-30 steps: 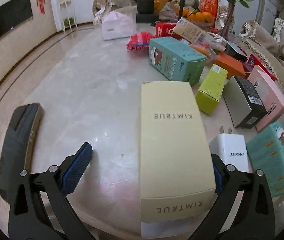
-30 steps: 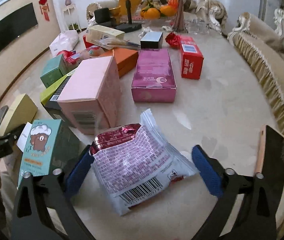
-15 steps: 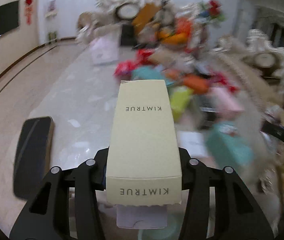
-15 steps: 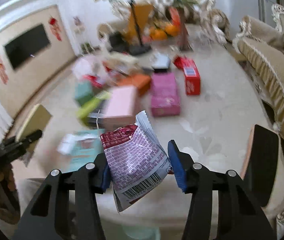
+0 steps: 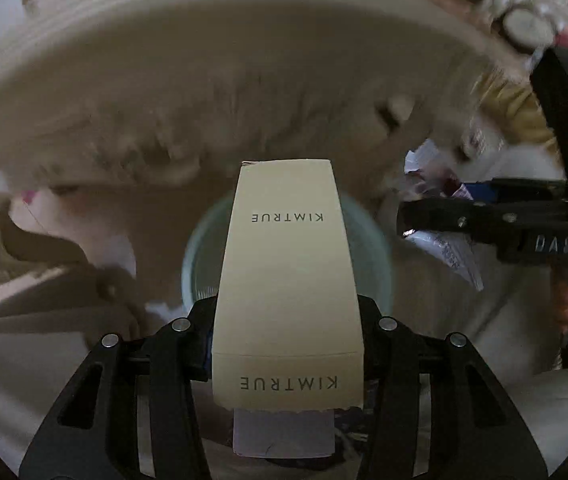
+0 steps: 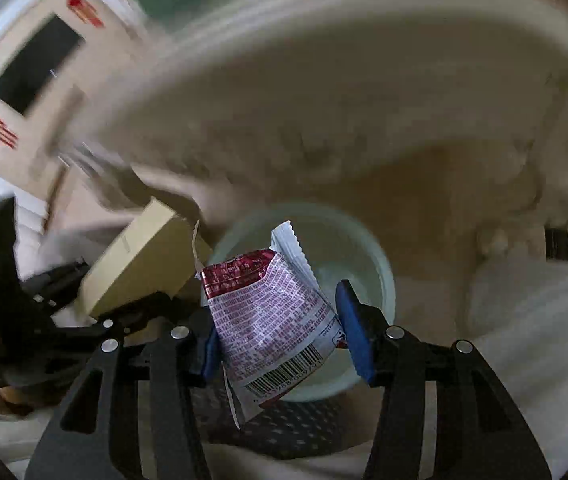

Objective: Collect trash
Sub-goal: 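Lower both held items over the wastebasket and open both tools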

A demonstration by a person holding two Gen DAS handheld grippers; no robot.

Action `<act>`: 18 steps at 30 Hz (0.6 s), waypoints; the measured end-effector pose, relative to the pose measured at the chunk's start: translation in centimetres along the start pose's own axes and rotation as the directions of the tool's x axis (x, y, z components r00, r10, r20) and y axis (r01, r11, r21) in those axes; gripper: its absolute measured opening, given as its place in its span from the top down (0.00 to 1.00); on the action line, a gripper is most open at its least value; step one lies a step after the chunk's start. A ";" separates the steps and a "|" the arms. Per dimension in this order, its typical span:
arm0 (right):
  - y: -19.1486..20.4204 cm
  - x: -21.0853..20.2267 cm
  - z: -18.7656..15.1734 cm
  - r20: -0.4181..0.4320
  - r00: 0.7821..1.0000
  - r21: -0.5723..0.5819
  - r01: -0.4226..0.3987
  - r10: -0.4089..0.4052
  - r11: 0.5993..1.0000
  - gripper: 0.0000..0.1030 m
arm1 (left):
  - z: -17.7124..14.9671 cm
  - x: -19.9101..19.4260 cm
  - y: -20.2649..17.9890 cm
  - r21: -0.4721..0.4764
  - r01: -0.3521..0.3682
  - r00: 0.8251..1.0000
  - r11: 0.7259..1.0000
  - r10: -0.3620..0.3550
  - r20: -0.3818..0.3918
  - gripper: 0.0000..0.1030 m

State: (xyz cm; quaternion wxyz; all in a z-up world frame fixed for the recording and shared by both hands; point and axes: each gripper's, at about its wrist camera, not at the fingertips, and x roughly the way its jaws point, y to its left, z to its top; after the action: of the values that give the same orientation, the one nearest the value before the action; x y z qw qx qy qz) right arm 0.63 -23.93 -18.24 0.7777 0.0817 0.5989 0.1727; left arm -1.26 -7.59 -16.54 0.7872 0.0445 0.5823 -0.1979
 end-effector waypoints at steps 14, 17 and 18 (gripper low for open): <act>0.8 4.4 -0.1 -0.017 0.993 -0.036 0.117 -0.118 0.992 0.31 | -0.4 3.0 3.7 -0.139 -0.017 0.998 0.990 0.025 0.054 0.06; 1.2 4.8 -0.3 -0.022 0.994 -0.050 0.108 -0.110 0.993 0.31 | -0.3 1.9 4.0 -0.155 0.016 0.994 0.988 0.001 0.109 0.06; 1.2 4.9 -0.4 -0.025 0.994 -0.057 0.108 -0.110 0.993 0.31 | -0.3 1.6 4.0 -0.156 0.000 0.993 0.988 0.019 0.117 0.06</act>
State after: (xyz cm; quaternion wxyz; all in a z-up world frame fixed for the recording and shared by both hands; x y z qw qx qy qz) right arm 1.12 -21.05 -22.33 0.7794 0.0249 0.6084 0.1476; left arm 0.31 -4.28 -18.81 0.8222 -0.0263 0.5484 -0.1502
